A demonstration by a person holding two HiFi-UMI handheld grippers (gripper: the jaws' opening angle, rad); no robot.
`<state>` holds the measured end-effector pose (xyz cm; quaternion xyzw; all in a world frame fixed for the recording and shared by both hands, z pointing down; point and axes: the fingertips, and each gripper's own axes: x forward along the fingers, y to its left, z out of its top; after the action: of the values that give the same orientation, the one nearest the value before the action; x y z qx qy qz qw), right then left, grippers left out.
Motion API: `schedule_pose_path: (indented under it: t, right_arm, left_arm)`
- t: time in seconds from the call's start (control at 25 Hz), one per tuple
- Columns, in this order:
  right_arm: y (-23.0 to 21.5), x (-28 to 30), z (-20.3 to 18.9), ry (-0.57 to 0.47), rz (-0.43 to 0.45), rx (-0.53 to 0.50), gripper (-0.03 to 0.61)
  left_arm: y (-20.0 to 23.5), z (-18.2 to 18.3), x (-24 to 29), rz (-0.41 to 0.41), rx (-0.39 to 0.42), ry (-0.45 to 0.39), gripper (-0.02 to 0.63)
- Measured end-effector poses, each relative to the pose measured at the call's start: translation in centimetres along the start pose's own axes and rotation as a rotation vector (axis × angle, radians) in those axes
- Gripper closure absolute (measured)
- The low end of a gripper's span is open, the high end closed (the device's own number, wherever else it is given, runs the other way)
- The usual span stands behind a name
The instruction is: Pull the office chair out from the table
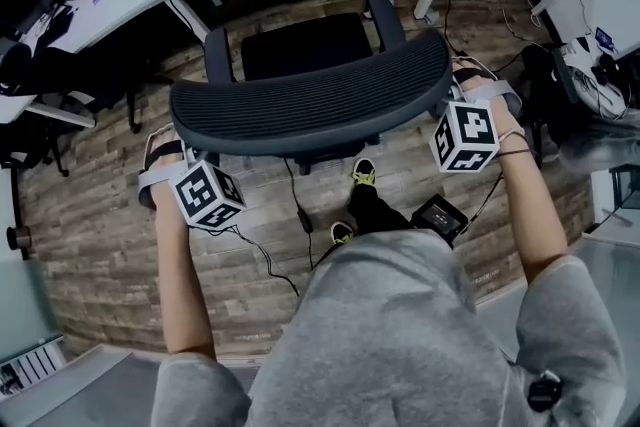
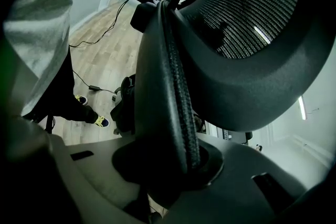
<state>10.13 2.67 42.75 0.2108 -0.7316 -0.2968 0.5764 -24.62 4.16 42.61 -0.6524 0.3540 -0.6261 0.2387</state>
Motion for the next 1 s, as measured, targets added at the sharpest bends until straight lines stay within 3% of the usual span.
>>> schedule_pose_path:
  t: [0.72,1.0]
  right_arm:
    - [6.6,-6.0,1.7,-0.004,-0.04,0.032,0.45]
    - [7.3,-7.3,2.5,-0.091,-0.136,0.077,0.366]
  left_arm:
    - [-6.2,-1.1,-6.9,-0.008,0.007,-0.004,0.446]
    - [-7.6,-1.4,-8.7,0.001,-0.024,0.014,0.414]
